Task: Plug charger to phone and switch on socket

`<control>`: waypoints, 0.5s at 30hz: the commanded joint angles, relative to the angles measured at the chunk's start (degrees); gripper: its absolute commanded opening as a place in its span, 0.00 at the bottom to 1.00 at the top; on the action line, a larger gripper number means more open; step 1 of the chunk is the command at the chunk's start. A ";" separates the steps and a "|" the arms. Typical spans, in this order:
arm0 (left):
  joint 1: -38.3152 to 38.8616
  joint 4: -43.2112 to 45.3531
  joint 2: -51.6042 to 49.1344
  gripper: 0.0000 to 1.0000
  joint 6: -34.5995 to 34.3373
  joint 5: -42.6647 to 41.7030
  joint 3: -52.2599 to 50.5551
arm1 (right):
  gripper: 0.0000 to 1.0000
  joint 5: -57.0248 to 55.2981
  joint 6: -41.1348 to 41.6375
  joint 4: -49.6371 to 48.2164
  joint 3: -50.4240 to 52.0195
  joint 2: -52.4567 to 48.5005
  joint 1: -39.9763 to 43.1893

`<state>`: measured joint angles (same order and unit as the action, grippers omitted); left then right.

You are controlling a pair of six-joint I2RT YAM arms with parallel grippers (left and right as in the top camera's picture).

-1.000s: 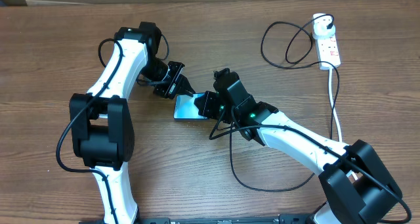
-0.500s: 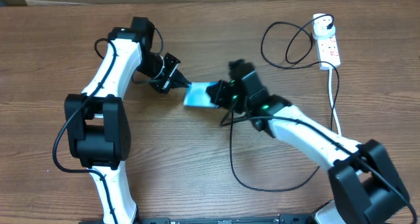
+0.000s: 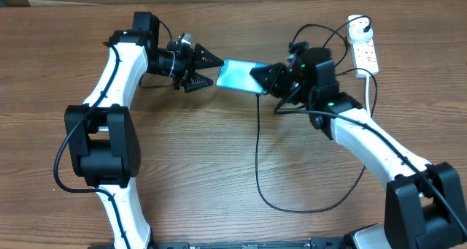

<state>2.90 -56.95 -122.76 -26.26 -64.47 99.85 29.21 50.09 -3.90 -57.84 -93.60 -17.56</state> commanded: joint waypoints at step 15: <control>2.12 6.47 0.00 0.74 5.38 -19.52 0.76 | 0.04 1.64 15.37 -11.32 -1.92 2.29 2.93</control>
<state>3.53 -51.46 -122.76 -20.78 -79.35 99.85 31.92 61.34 -13.47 -57.84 -93.58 -13.50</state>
